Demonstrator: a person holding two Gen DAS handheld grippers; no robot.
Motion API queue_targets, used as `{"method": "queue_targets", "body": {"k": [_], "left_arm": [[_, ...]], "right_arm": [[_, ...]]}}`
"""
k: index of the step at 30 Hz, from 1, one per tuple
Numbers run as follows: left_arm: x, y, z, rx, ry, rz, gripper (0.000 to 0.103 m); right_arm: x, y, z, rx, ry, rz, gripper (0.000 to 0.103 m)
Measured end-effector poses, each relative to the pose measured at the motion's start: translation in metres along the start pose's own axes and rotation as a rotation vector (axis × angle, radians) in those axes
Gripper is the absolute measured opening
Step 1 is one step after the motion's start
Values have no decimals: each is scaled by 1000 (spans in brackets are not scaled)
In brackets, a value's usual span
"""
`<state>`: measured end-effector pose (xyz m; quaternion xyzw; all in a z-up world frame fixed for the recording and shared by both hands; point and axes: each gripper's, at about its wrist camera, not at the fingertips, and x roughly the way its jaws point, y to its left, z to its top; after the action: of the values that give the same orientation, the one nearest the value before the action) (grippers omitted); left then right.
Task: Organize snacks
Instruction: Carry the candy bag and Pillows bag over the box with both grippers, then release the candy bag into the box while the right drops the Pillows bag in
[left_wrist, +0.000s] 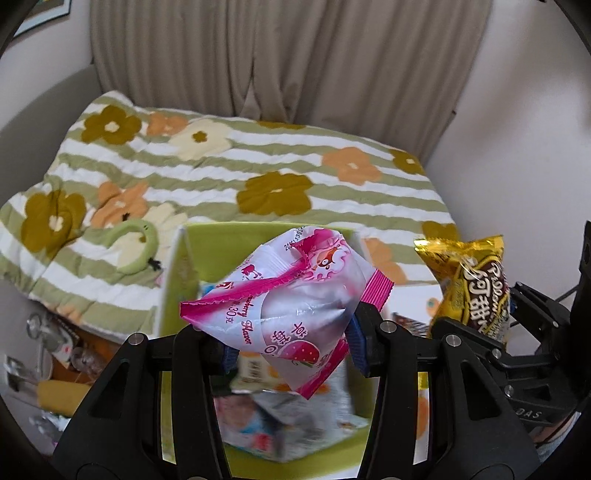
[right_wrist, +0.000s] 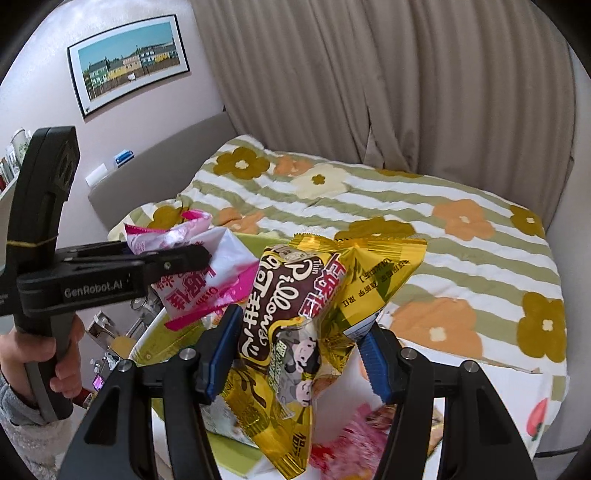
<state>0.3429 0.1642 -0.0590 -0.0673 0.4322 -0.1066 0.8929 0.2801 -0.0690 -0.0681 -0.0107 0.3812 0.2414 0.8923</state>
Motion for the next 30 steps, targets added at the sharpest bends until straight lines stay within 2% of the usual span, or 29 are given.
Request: {"method": "queue_targets", "body": {"k": [4, 10, 12, 14, 16, 21, 30], "left_arm": [[36, 32, 13, -3, 54, -22, 43], [80, 57, 26, 7, 111, -65, 44], [88, 61, 26, 18, 118, -47, 55], [89, 65, 24, 34, 102, -13, 102], [85, 69, 20, 41, 73, -16, 103], [73, 80, 2, 29, 76, -24, 103], [55, 82, -27, 44, 58, 32, 103]], "right_arm": [[25, 10, 4, 15, 25, -20, 56], [52, 17, 3, 54, 50, -69, 56], [57, 19, 1, 69, 55, -83, 56], [61, 21, -1, 82, 60, -93, 56], [63, 24, -2, 86, 66, -104, 56], [67, 27, -10, 81, 83, -145, 56], [75, 27, -11, 49, 114, -169, 57]]}}
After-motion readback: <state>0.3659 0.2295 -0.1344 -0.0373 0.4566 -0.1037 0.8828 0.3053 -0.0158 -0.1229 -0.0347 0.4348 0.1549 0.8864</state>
